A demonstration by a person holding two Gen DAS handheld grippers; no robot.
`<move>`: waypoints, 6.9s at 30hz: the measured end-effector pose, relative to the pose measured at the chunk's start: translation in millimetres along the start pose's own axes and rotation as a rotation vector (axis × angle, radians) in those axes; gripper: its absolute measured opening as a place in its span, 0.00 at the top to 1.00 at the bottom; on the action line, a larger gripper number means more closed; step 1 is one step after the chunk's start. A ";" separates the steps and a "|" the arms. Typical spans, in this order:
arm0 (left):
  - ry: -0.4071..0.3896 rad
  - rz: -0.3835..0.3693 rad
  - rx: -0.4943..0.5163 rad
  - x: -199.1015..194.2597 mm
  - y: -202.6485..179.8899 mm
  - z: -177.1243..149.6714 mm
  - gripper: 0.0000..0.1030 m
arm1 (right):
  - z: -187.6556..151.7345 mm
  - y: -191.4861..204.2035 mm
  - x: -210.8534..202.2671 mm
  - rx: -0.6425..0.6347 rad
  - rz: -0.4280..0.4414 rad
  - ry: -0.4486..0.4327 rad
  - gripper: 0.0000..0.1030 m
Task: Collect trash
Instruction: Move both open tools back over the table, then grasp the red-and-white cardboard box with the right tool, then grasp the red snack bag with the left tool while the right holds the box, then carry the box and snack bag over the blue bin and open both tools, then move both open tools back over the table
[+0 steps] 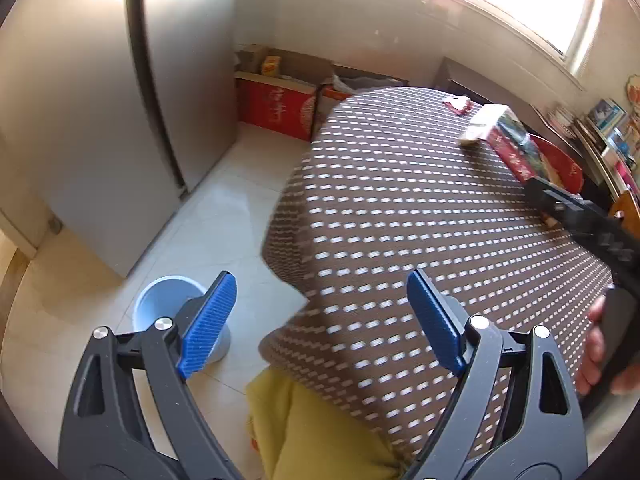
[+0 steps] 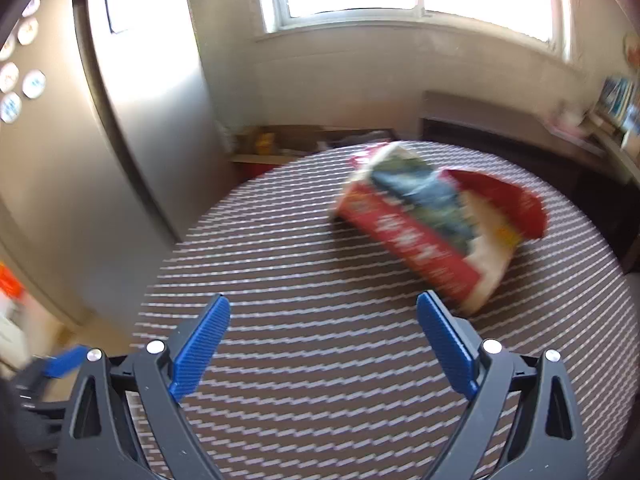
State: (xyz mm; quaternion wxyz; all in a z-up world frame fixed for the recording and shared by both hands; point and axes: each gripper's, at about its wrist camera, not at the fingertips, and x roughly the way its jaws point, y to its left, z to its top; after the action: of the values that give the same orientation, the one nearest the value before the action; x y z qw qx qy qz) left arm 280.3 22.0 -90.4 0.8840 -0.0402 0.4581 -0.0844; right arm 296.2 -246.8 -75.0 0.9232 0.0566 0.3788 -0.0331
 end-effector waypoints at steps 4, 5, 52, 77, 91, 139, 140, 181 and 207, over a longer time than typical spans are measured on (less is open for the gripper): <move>0.007 -0.003 0.002 12.9 -18.3 11.9 0.17 | 5.4 -12.5 18.6 -0.036 -0.083 0.016 0.10; 0.010 0.001 -0.004 15.9 -20.8 14.9 0.17 | 3.0 -18.7 22.6 -0.044 -0.101 0.021 0.10; 0.015 -0.101 0.102 66.1 -211.1 88.8 0.13 | 45.1 -183.5 -82.5 0.158 -0.136 -0.226 0.89; 0.058 -0.323 0.209 97.1 -278.1 106.8 0.87 | 13.0 -261.2 -68.2 0.309 -0.242 -0.176 0.89; -0.077 -0.206 0.188 23.6 -175.7 91.4 0.87 | 33.6 -158.4 -63.7 0.187 -0.090 -0.194 0.89; 0.025 0.275 -0.391 -17.0 225.8 -38.4 0.87 | -54.2 297.2 7.5 -0.283 0.445 0.116 0.89; 0.027 0.274 -0.391 -15.5 227.2 -39.2 0.87 | -55.9 299.5 8.5 -0.284 0.442 0.121 0.89; 0.029 0.396 -0.538 -40.6 299.3 -103.3 0.51 | -84.8 368.3 42.4 -0.444 0.482 0.185 0.29; -0.091 0.141 -0.164 -15.3 102.1 31.8 0.43 | 37.9 97.6 24.6 -0.107 0.164 0.005 0.26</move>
State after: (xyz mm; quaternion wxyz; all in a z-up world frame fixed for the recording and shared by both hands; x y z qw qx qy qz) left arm 309.0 125.0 -74.9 0.9014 -0.0840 0.4244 0.0178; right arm 350.1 -155.4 -57.7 0.9236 0.0383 0.3763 0.0631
